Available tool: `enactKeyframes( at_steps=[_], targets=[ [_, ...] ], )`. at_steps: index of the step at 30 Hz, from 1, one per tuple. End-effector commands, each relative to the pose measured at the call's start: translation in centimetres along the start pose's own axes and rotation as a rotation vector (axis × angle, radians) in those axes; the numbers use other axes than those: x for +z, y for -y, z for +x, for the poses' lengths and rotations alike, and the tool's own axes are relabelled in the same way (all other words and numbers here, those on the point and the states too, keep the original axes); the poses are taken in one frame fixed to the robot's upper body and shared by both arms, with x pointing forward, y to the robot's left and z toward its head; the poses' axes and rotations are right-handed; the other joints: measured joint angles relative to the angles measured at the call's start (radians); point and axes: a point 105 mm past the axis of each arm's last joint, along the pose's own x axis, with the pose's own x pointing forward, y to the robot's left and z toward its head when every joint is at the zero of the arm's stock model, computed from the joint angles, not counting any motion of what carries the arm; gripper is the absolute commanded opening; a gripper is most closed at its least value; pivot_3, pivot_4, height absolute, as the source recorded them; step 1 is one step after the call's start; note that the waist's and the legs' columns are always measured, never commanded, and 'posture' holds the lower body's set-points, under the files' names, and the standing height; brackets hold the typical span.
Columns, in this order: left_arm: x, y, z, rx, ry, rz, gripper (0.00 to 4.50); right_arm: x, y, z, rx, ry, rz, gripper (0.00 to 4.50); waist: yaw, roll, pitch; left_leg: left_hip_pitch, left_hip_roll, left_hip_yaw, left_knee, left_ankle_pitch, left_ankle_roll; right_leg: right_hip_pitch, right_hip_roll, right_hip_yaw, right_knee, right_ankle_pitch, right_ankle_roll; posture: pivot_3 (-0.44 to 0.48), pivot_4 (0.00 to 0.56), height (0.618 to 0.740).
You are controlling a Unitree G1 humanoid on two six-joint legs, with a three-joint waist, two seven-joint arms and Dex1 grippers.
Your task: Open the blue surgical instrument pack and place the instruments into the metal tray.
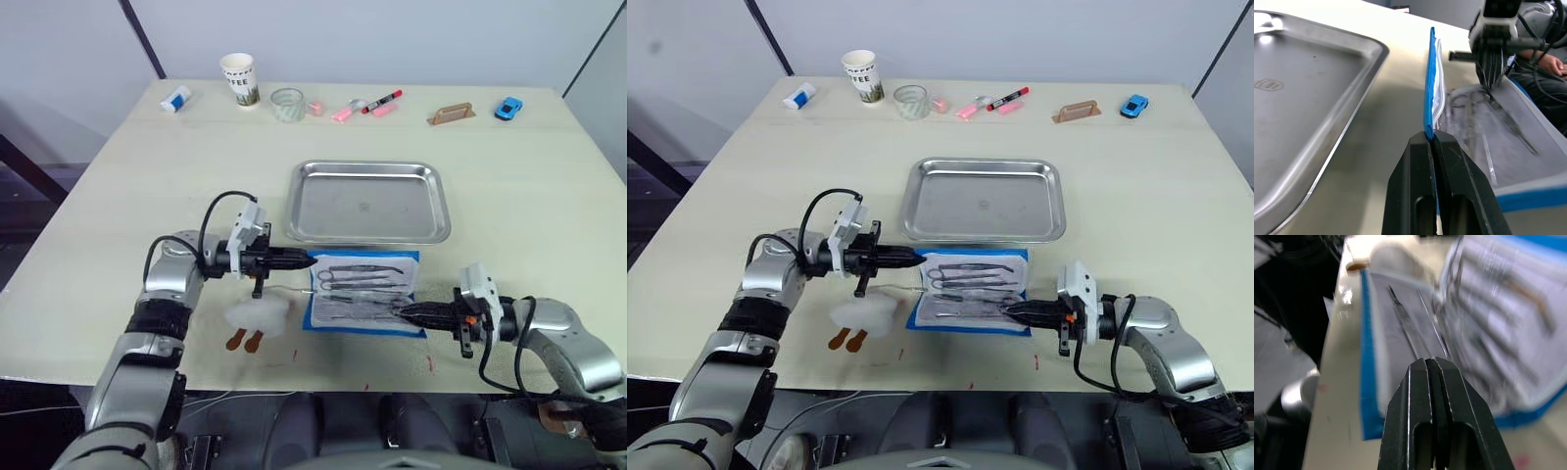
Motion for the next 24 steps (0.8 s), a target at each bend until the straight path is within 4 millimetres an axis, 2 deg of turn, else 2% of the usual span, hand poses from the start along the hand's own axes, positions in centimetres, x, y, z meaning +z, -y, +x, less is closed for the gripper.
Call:
enactKeyframes(
  at_steps=[1,9,19,24],
  targets=[
    [-0.5,0.1,0.6,-0.052,-0.034,0.018,0.0,-0.4,-0.3,0.1,0.02,-0.025,-0.043,0.09,0.001,0.0,0.0,0.0,0.0,0.0,0.0,0.0,0.0,0.0,0.0,0.0,0.0,0.0,0.0,0.0,0.15,0.718],
    [-2.0,-1.3,1.5,-0.005,-0.121,0.035,0.0,-1.5,-0.3,0.1,0.023,-0.052,-0.051,0.09,0.01,0.0,0.0,0.0,0.0,0.0,0.001,0.0,0.0,0.0,0.0,0.0,0.0,0.0,0.0,0.0,0.15,0.718],
    [-3.9,-2.8,1.9,0.099,-0.246,0.045,0.0,-1.6,-0.1,0.1,-0.015,-0.055,-0.091,0.09,0.01,-0.001,-0.001,0.0,0.0,0.0,0.001,0.0,0.0,0.001,0.0,0.0,0.0,0.0,0.0,0.0,0.15,0.718],
    [-3.5,-3.4,2.7,0.116,-0.256,0.083,0.0,-1.6,-0.1,0.1,-0.022,-0.054,-0.095,0.09,0.014,0.0,-0.001,0.002,0.0,-0.001,0.001,0.0,0.0,0.002,0.0,-0.001,0.001,0.0,0.0,0.0,0.15,0.718]
  ],
)
